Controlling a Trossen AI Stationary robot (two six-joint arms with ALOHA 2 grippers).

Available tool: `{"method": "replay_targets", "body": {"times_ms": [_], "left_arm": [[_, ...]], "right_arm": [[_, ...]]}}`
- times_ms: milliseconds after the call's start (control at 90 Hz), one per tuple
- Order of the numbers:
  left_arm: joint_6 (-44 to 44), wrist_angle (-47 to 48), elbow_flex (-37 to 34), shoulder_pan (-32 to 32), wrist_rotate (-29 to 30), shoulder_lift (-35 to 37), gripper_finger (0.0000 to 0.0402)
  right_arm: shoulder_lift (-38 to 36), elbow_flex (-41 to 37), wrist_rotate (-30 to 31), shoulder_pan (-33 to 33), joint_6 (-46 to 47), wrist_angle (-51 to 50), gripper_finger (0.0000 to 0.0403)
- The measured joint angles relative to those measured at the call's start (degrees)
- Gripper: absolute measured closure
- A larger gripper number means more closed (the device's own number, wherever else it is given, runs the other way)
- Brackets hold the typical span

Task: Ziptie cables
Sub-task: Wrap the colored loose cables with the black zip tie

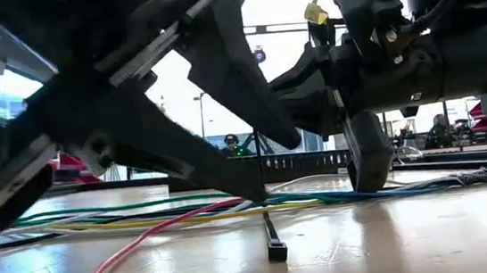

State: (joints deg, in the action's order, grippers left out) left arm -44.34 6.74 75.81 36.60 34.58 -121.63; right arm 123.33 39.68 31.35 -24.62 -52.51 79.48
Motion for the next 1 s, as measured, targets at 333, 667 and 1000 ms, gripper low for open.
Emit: {"method": "replay_targets", "body": {"times_ms": [333, 667, 1000], "left_arm": [[-5.08, -2.35, -0.51, -0.17, -1.38, -3.73, 0.0263], [-4.41, -8.86, -0.39, -2.35, -0.90, -5.55, 0.0263], [-9.42, -4.51, 1.23, -2.19, 4.34, -5.66, 0.0264]], "right_arm": [[-0.02, 0.00, 0.11, 0.26, 0.00, 0.18, 0.0403], [-0.02, 0.00, 0.15, 0.28, 0.05, 0.42, 0.0403], [-0.02, 0.00, 0.17, 0.28, 0.17, 0.46, 0.0403]]}}
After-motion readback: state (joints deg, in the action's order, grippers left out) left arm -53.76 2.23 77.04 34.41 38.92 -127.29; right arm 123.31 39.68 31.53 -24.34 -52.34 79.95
